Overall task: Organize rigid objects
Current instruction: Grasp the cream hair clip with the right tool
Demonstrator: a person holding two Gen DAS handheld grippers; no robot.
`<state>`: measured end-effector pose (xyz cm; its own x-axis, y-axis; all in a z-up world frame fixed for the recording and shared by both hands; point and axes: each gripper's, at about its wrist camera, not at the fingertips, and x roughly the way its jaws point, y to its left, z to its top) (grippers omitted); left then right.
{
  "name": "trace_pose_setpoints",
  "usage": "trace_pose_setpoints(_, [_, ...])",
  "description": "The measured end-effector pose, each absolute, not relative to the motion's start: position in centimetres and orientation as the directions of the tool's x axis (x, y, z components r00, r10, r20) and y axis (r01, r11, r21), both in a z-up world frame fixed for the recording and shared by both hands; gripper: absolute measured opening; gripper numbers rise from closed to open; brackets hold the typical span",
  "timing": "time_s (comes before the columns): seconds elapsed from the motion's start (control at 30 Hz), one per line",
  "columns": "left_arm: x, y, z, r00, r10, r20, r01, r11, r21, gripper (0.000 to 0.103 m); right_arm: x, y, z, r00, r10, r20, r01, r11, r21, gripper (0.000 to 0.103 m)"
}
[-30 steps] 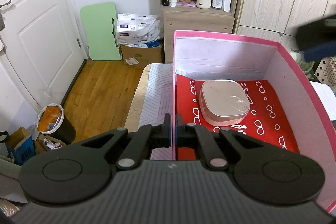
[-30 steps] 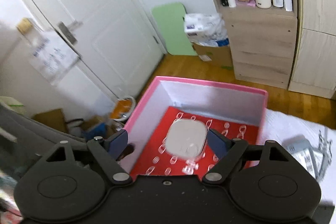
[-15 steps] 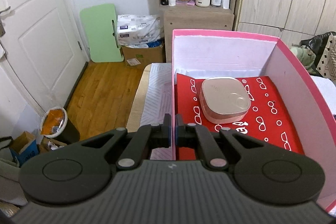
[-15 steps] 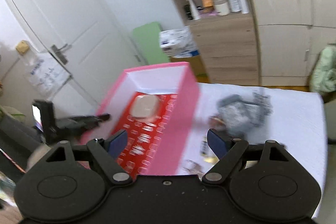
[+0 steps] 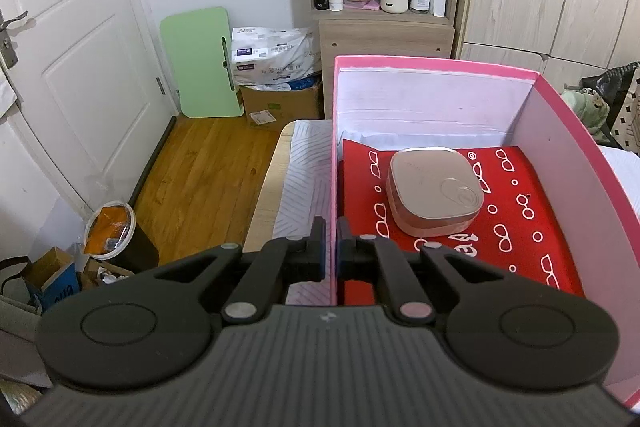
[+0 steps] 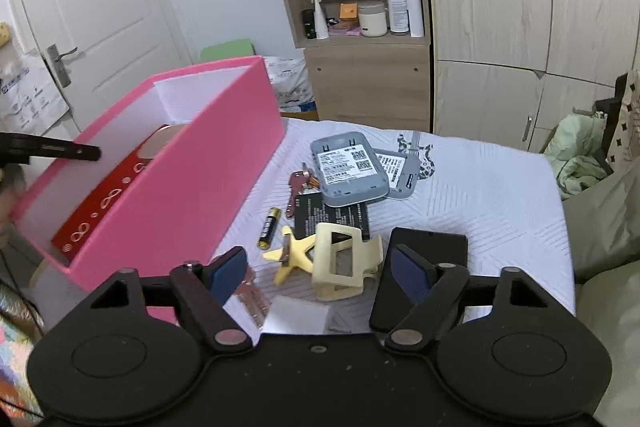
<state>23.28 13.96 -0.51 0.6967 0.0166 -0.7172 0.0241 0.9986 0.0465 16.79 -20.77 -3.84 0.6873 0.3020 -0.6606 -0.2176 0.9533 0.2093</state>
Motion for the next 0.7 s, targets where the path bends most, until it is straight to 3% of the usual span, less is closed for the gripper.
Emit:
trace_pose_setpoints(0.07, [23.3,13.9,-0.5,0.694,0.017,-0.720,0.031,0.998,0.053,0.004,17.4,-20.6,-4.6,0.690,0.307,-0.656,-0.231,0.952,0.203,0.072])
trace_pose_setpoints(0.3, [23.4,14.1,-0.5,0.688,0.003,-0.726,0.038,0.999,0.039,0.003,18.1,-19.3,-6.5,0.719,0.233,-0.655,-0.245,0.967,0.075,0.071])
trace_pose_setpoints(0.4, [23.3,14.2,-0.4,0.692,-0.004,-0.722,0.032,0.999,0.024,0.003,18.4,-18.8,-7.1,0.712,0.213,-0.669,-0.249,0.967,0.042,0.054])
trace_pose_setpoints(0.7, [22.6,14.8,0.4,0.709,-0.029,-0.705,0.032,0.999,-0.009,0.003,17.9,-19.6,-6.3,0.731,0.223,-0.645,-0.209,0.973,0.099,0.054])
